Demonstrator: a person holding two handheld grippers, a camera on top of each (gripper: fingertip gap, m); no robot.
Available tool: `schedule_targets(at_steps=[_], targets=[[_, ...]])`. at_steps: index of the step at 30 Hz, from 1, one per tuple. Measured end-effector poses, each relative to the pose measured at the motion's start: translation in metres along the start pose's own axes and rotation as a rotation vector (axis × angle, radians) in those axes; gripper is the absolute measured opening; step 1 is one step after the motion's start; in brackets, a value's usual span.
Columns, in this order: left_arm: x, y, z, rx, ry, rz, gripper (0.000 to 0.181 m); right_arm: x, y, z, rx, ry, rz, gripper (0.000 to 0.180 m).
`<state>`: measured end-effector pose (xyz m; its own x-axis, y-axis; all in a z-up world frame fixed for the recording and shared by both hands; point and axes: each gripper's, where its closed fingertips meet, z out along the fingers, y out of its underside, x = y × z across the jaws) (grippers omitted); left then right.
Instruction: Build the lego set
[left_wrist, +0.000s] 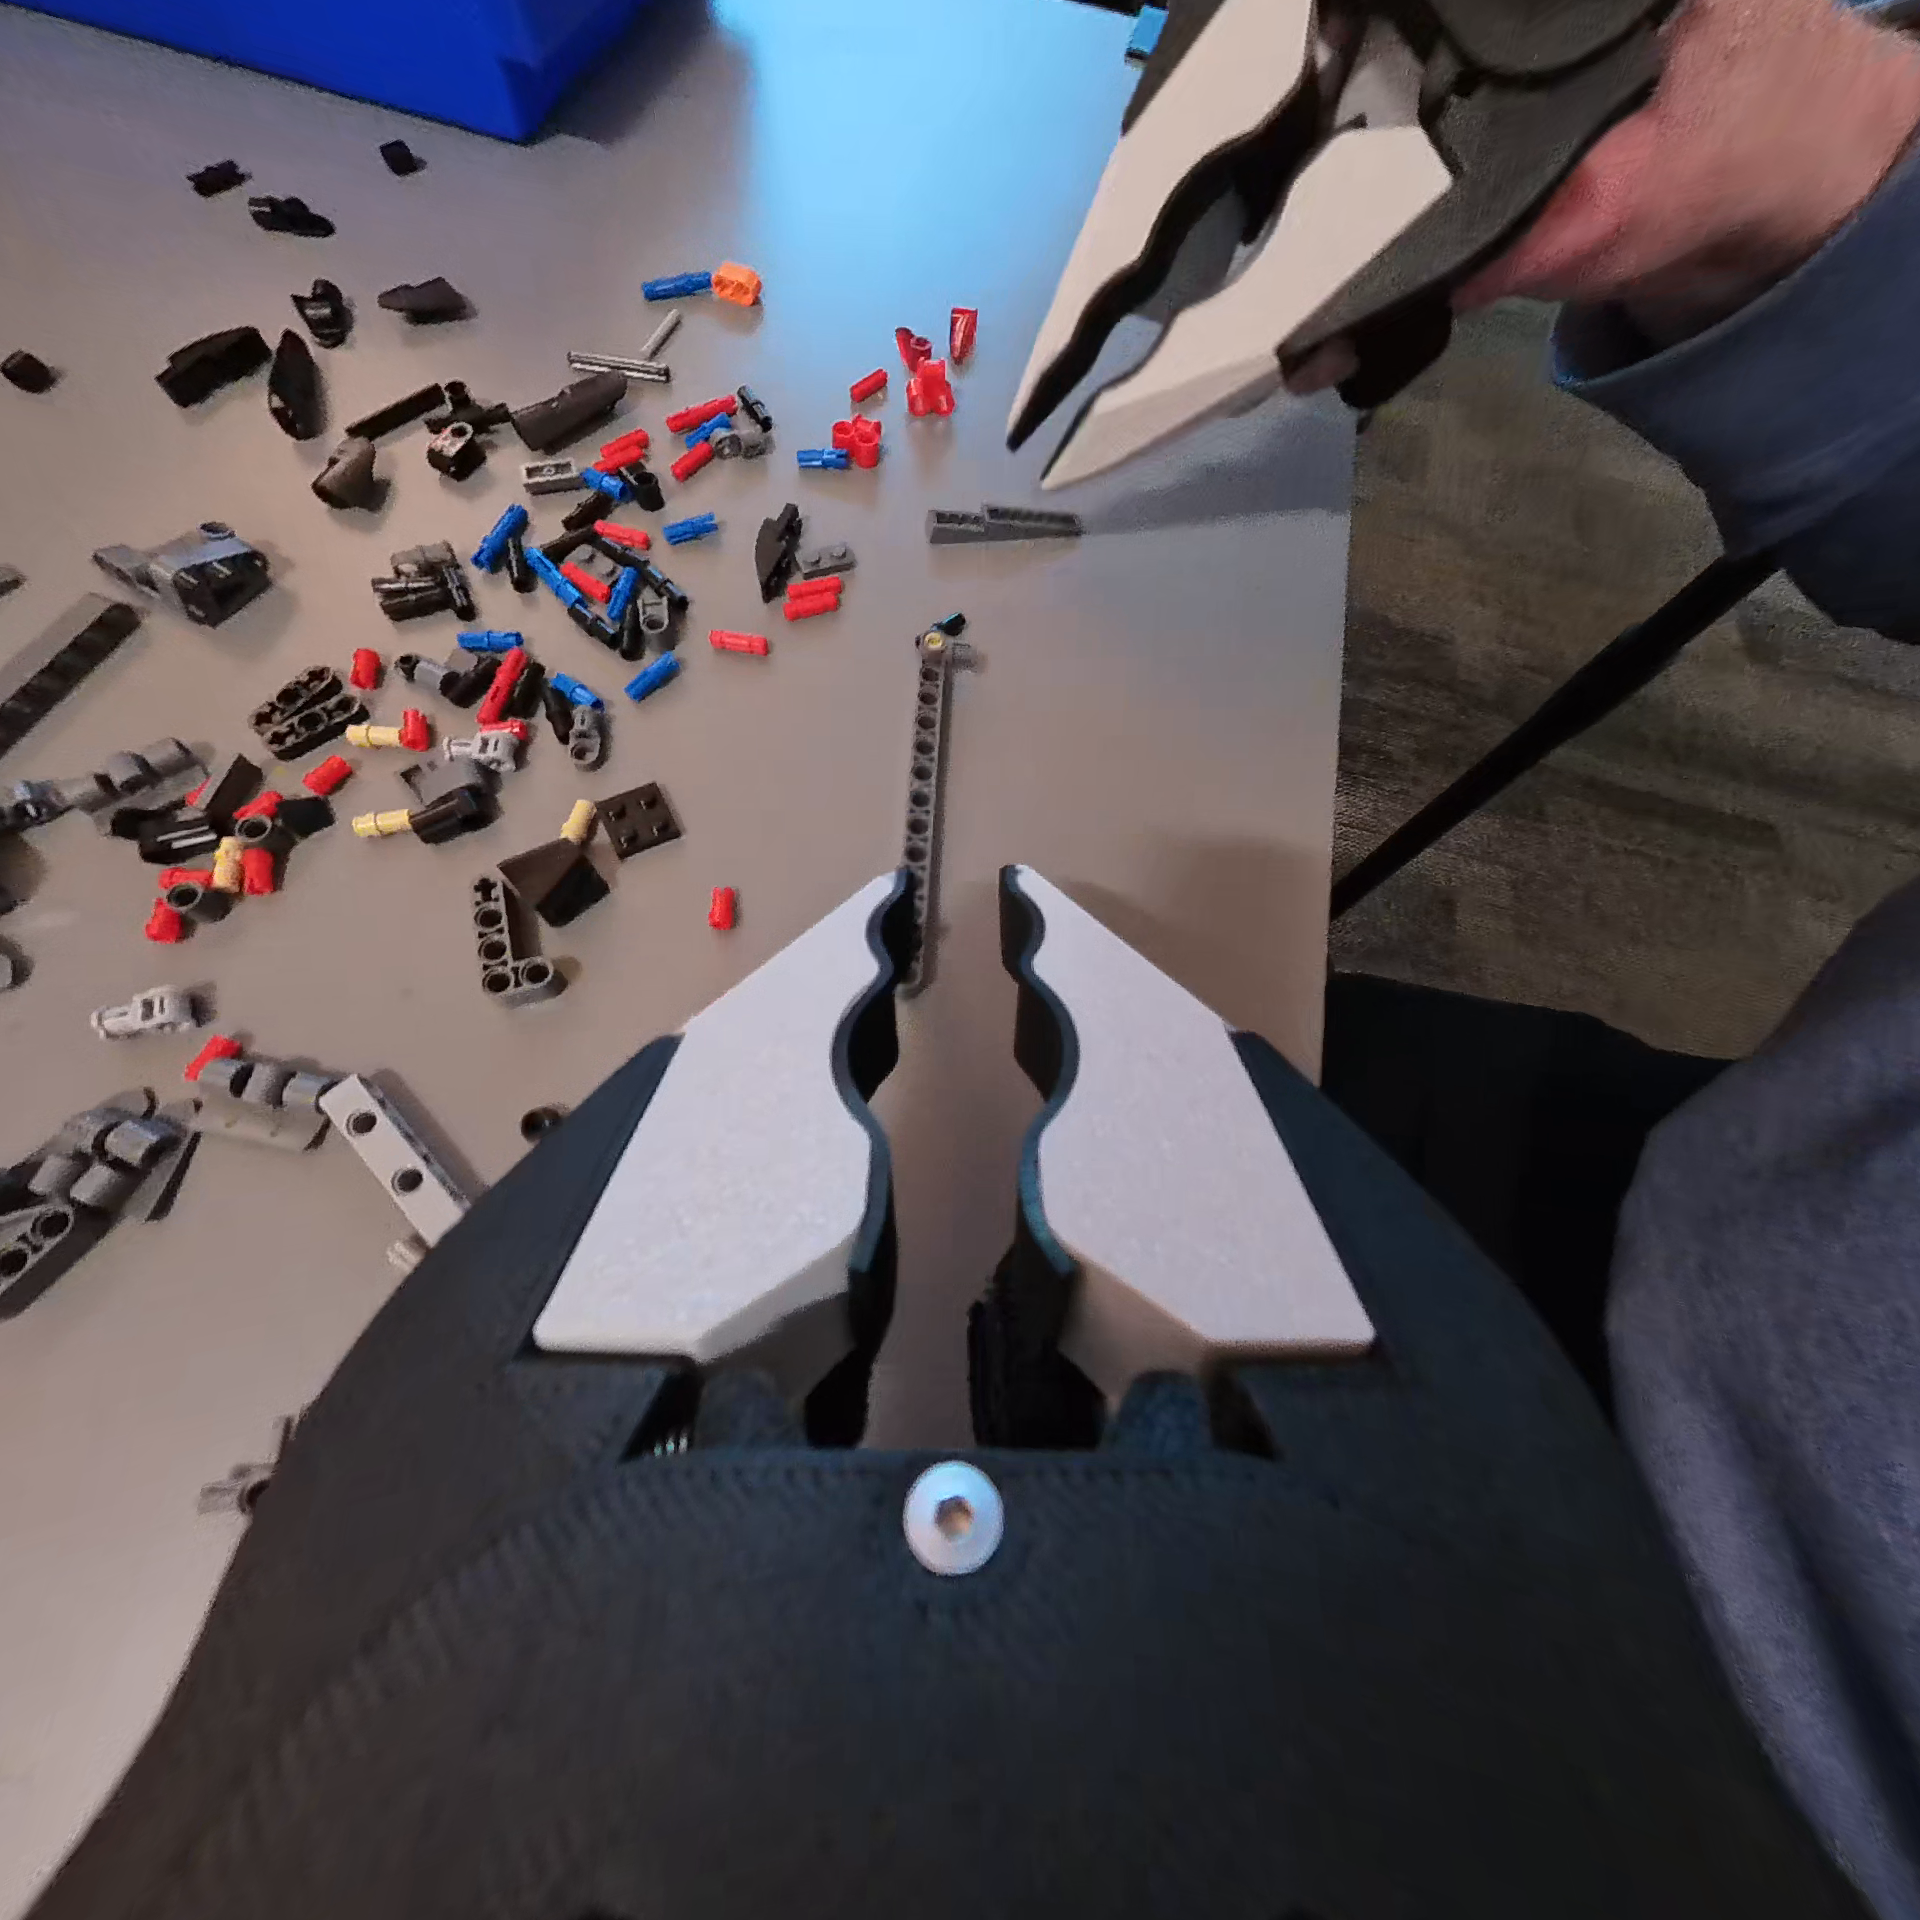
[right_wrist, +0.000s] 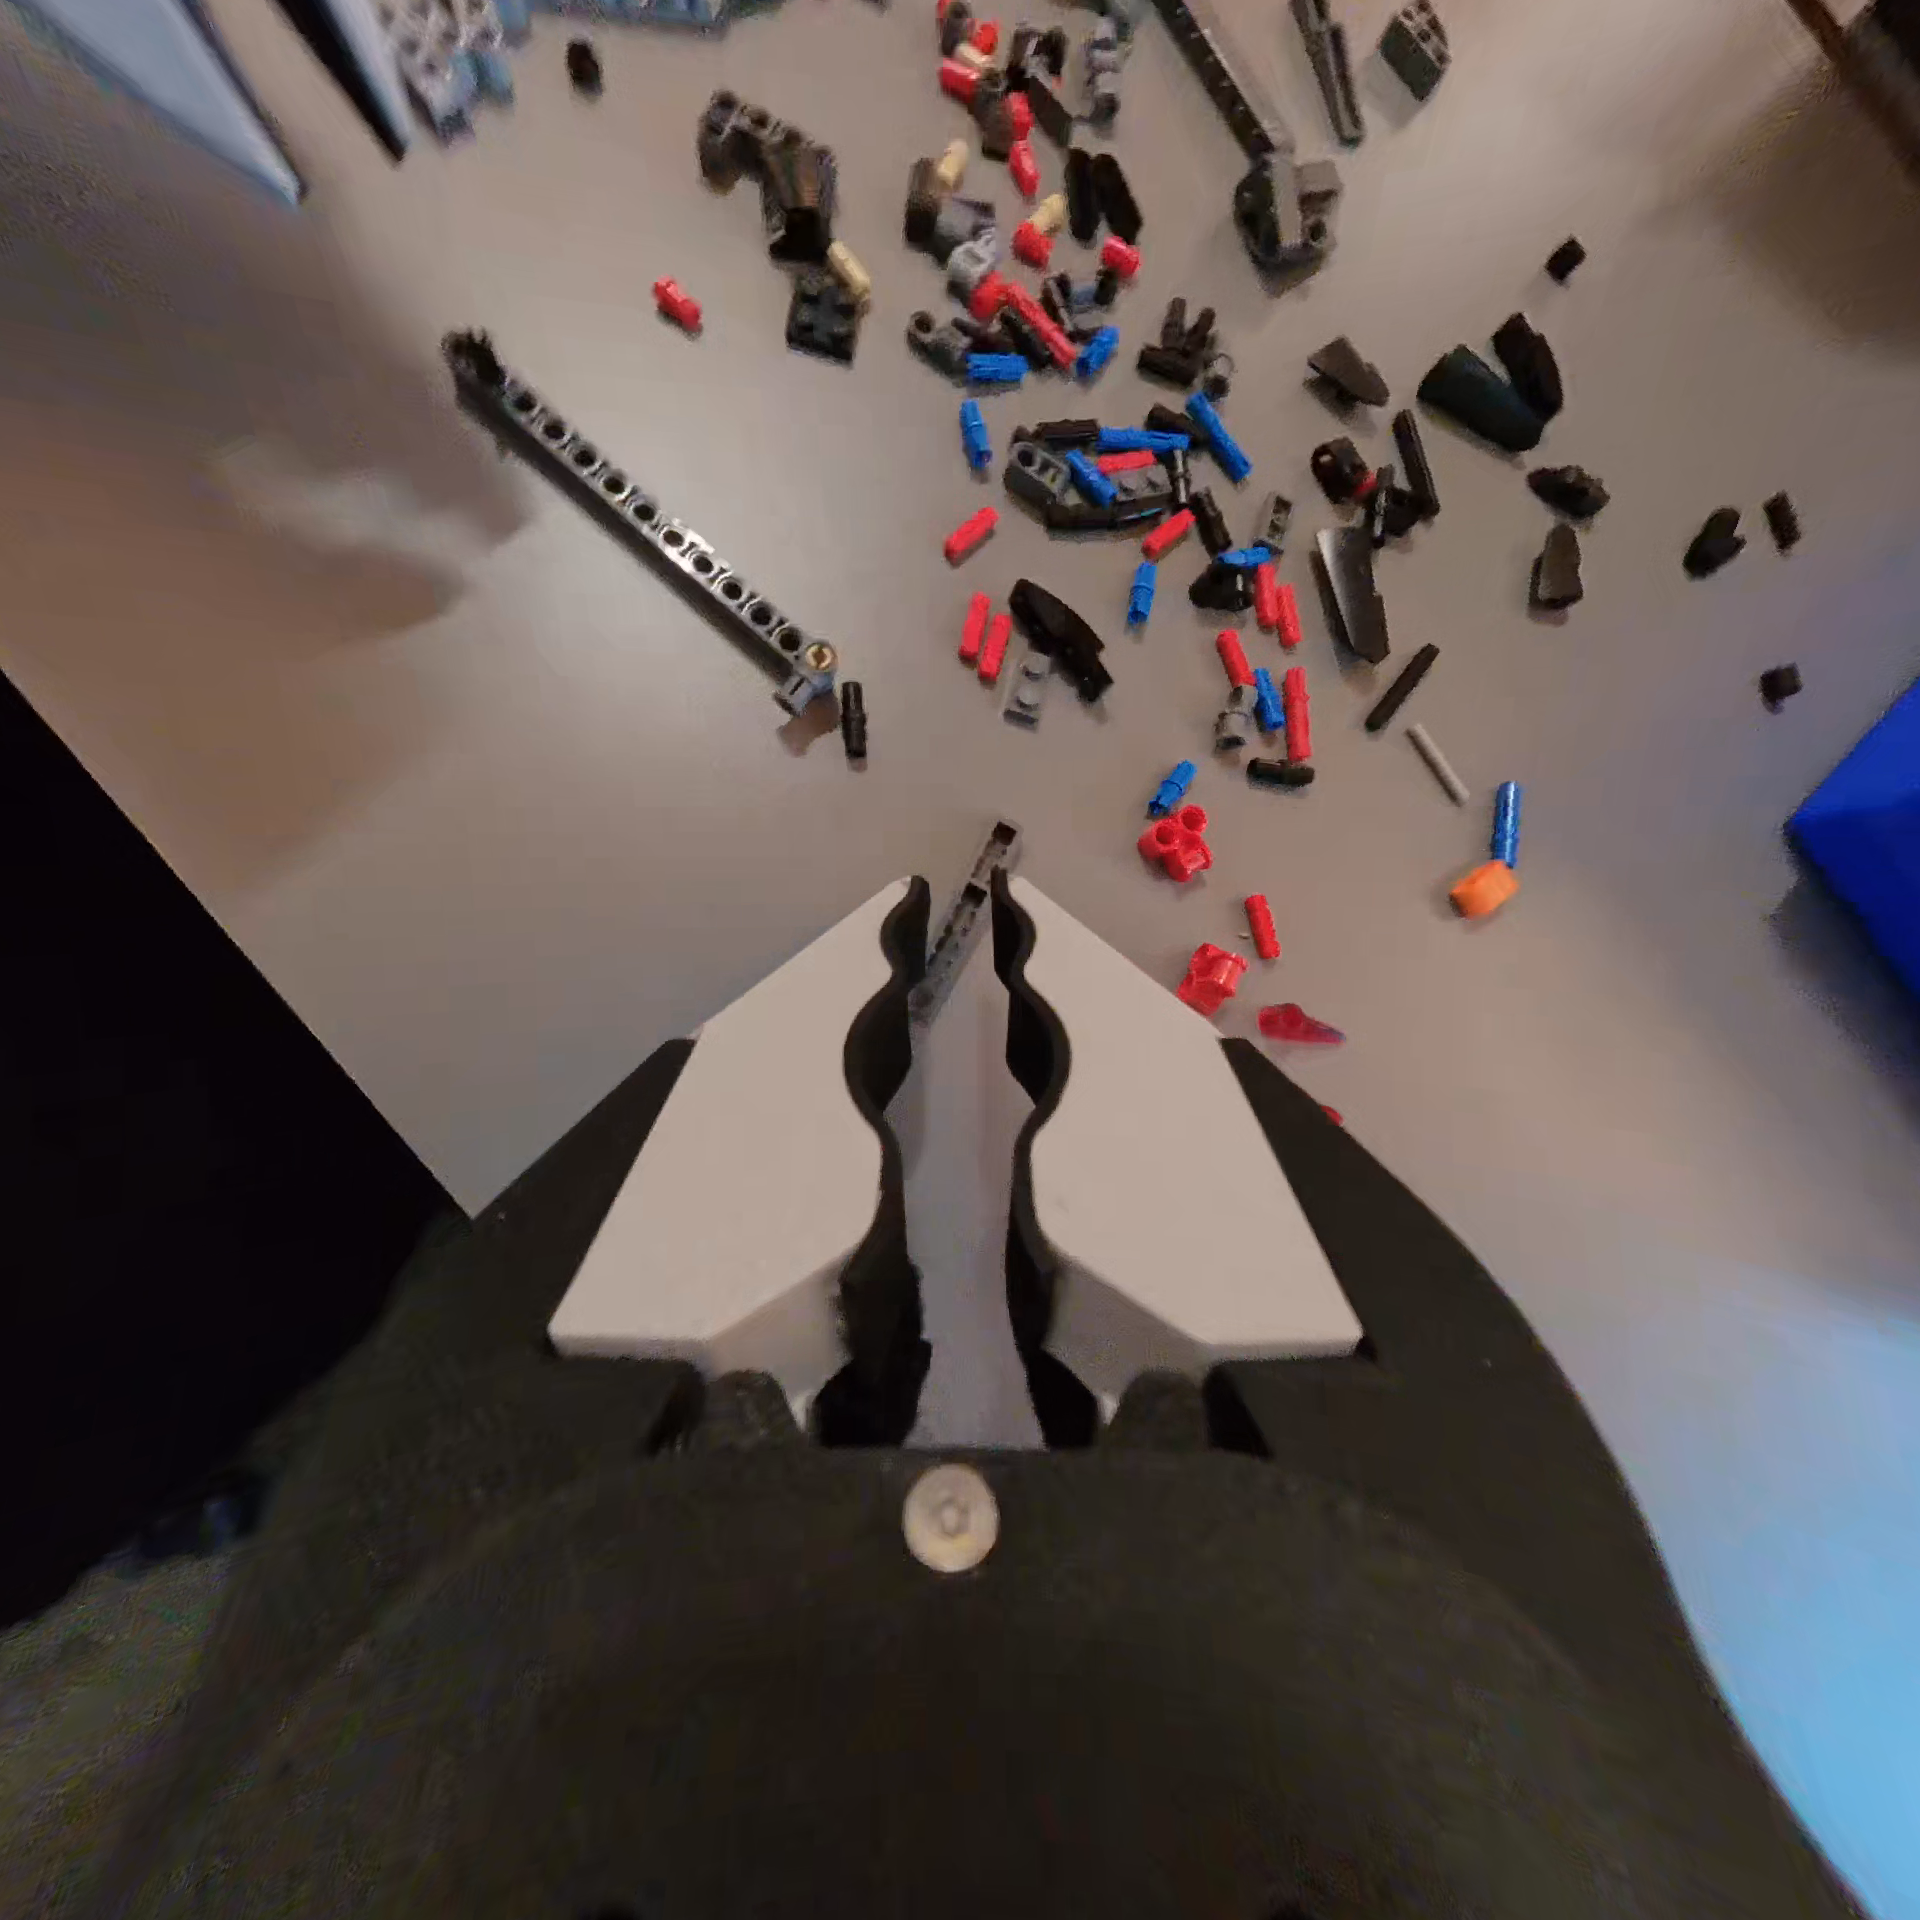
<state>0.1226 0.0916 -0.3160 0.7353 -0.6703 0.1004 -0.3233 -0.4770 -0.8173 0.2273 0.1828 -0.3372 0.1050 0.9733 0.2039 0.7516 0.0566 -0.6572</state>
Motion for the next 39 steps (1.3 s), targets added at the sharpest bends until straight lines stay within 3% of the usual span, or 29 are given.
schedule_targets(at_steps=[7,12,17,23,30,32,34,36,39], targets=[[-0.003,0.003,-0.008,0.060,0.000,-0.040,0.015,0.000,0.015,0.008,-0.090,0.019,0.060,0.015],[-0.003,-0.005,-0.003,0.084,0.004,-0.016,0.017,-0.003,0.016,0.017,-0.080,-0.005,0.130,0.004],[0.001,-0.032,0.013,0.097,-0.068,0.198,0.023,-0.017,0.000,0.009,0.012,-0.174,0.219,0.003],[0.035,-0.049,0.043,0.043,-0.081,0.596,0.033,-0.059,-0.044,-0.028,0.135,-0.525,0.249,0.004],[0.051,-0.047,0.043,0.063,-0.037,0.636,0.008,-0.073,-0.054,-0.040,0.171,-0.683,0.270,0.004],[0.051,-0.045,0.043,0.053,-0.012,0.580,0.005,-0.069,-0.057,-0.040,0.196,-0.645,0.242,0.002],[0.049,-0.046,0.041,0.053,0.042,0.457,0.004,-0.059,-0.063,-0.039,0.240,-0.503,0.145,0.012],[0.049,-0.050,0.037,0.075,0.159,0.261,0.004,-0.049,-0.067,-0.041,0.266,-0.280,-0.060,0.024],[0.050,-0.060,0.029,0.130,0.351,-0.009,0.004,-0.055,-0.071,-0.047,0.253,-0.043,-0.385,0.021]])
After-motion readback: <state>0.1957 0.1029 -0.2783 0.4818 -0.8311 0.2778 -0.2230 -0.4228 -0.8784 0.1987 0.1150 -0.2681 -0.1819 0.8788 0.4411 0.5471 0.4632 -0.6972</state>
